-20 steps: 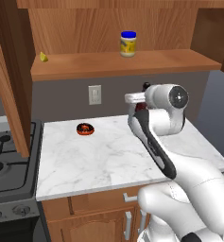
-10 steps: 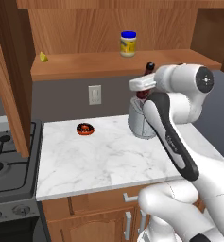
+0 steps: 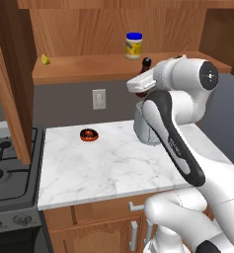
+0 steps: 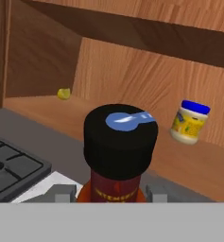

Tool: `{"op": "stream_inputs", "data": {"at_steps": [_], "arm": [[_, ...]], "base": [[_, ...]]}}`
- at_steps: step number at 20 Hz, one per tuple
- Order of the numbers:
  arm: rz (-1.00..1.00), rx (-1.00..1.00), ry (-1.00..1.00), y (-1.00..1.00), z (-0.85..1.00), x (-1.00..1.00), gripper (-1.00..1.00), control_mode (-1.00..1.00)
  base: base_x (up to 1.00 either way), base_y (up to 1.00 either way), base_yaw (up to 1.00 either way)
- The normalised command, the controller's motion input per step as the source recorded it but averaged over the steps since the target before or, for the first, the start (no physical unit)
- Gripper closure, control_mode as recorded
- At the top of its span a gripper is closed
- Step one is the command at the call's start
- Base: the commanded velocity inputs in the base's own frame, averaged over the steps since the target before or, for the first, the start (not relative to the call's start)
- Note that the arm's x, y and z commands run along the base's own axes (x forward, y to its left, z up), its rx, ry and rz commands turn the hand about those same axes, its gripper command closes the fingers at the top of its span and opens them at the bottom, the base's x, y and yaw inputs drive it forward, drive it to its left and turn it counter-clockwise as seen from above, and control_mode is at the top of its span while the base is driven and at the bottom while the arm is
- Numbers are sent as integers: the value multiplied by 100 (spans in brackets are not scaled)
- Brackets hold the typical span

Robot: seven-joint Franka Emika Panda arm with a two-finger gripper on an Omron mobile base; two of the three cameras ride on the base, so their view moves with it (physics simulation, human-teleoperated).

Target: Pick the condiment bottle and mayonnaise from the counter and place them in the cabinet.

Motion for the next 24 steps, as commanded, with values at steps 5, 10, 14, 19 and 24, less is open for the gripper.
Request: {"op": "stream_inputs", "data": {"at_steps": [5,10,14,19,24], "arm": [[-12,-6,-1,25,21,12,100,-100],[-21,0,-4,13,29,1,100,-100],[-22,0,-3,4,17,0,100,-100],[-13,7,-2,-18,5,1,100,-100],[-7,13,0,-35,8,3,100,-100]], "base": [[0,0,0],[0,0,0],[0,0,0],[0,0,0],[0,0,0]]}}
